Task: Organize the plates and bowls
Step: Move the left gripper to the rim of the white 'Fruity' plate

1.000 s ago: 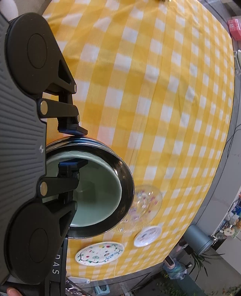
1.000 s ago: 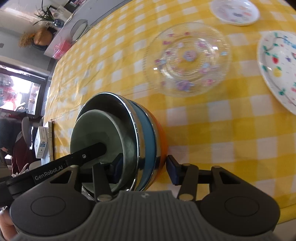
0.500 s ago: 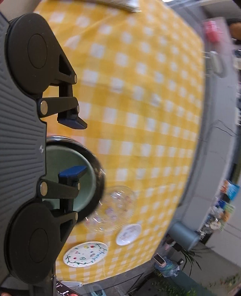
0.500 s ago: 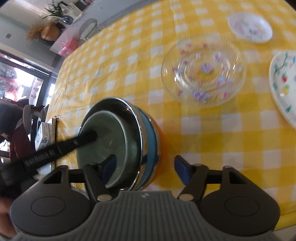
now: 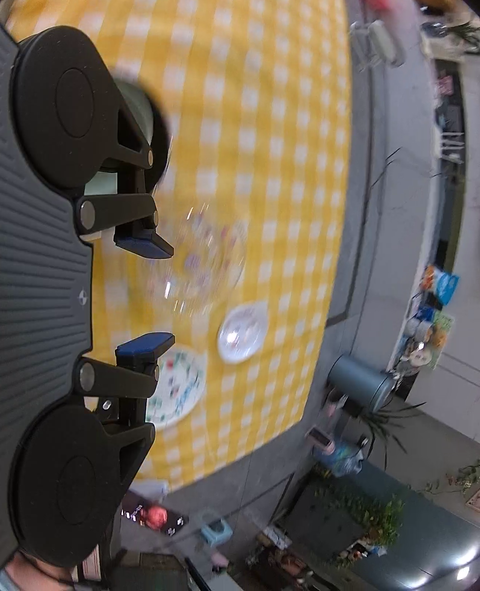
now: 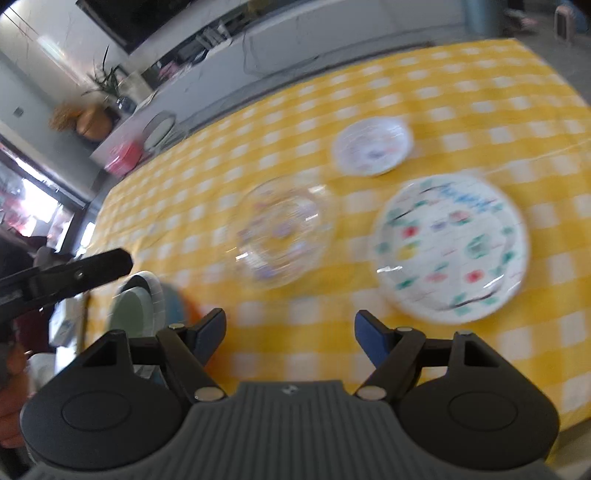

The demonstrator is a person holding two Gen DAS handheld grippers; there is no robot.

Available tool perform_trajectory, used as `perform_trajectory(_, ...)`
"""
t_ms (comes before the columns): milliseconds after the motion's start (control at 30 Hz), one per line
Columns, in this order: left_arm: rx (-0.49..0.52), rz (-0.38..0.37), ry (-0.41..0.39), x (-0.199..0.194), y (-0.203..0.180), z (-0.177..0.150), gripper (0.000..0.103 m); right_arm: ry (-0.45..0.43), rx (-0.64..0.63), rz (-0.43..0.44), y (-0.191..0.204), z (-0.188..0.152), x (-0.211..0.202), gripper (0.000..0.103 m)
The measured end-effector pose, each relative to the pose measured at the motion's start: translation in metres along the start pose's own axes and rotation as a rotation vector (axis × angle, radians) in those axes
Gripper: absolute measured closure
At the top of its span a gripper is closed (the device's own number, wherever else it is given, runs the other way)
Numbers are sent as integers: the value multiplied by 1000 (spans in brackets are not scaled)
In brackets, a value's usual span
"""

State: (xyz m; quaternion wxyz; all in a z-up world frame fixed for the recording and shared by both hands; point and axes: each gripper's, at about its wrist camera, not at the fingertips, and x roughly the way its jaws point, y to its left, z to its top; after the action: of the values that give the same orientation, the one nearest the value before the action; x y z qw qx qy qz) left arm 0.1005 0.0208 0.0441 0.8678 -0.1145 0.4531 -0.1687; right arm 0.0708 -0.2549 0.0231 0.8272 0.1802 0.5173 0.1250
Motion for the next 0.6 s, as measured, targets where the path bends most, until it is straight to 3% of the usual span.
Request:
perform_trajectory(167, -41, -61, 35, 45, -26, -9, 51, -73, -46, -86, -40, 11, -1, 27)
perform_trajectory(367, -86, -58, 45, 92, -37, -19, 51, -130, -55, -181, -80, 27, 7, 32)
perform_trajectory(600, -148, -36, 42, 126, -31, -30, 51, -139, 105, -118, -124, 33, 17, 37)
